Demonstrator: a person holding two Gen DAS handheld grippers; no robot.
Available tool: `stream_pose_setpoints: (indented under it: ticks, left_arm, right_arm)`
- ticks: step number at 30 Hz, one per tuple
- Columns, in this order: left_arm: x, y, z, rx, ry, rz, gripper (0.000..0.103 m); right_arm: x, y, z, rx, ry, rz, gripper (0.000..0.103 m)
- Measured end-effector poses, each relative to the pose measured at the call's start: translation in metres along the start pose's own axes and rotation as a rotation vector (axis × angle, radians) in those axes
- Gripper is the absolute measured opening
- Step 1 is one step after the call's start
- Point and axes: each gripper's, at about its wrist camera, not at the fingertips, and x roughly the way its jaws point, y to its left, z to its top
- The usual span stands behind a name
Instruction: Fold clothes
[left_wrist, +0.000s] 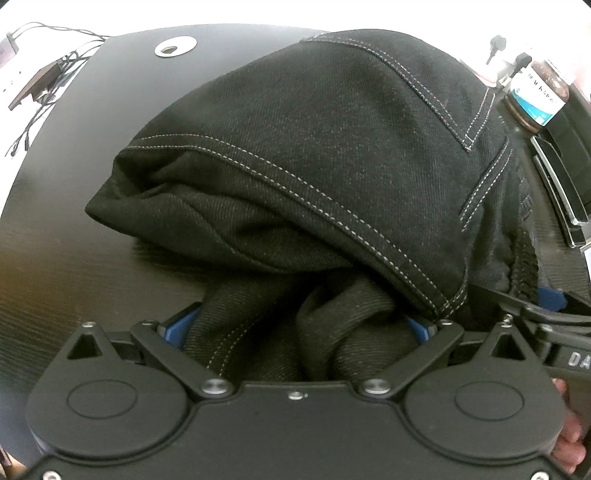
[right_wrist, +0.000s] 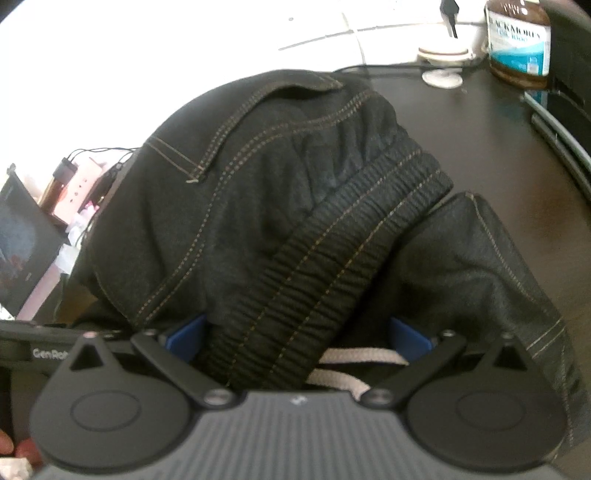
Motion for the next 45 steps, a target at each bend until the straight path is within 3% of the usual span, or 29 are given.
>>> stream_pose_setpoints:
  ticks: [2,6,11,18,25,35,45]
  left_arm:
    - [-0.002,0.0,0.001,0.003,-0.003,0.002,0.103]
    - [-0.004,0.0,0.001,0.003,-0.007,0.002,0.103]
    - [-0.01,0.002,0.001,-0.001,-0.022,-0.002,0.103]
    - [-0.023,0.011,-0.005,0.006,-0.041,-0.003,0.103]
    - [-0.026,0.016,-0.002,0.009,-0.046,-0.005,0.103]
    - [-0.028,0.018,-0.005,0.008,-0.044,-0.004,0.103]
    - [-0.028,0.015,-0.005,0.014,-0.047,0.001,0.103]
  right_arm:
    - [-0.006,0.003,0.001,-0.027,-0.021,-0.001,0.099]
    - [-0.019,0.006,0.006,-0.061,-0.066,0.053,0.084]
    - [-0.024,-0.005,0.014,0.004,-0.093,0.094,0.068]
    - [-0.031,-0.017,0.027,0.082,-0.137,0.155,0.063]
    - [-0.033,-0.039,0.037,0.27,-0.129,0.29,0.049]
    - [-0.031,-0.058,0.031,0.42,-0.115,0.413,0.049]
    - [-0.016,-0.067,0.027,0.507,-0.047,0.541,0.049]
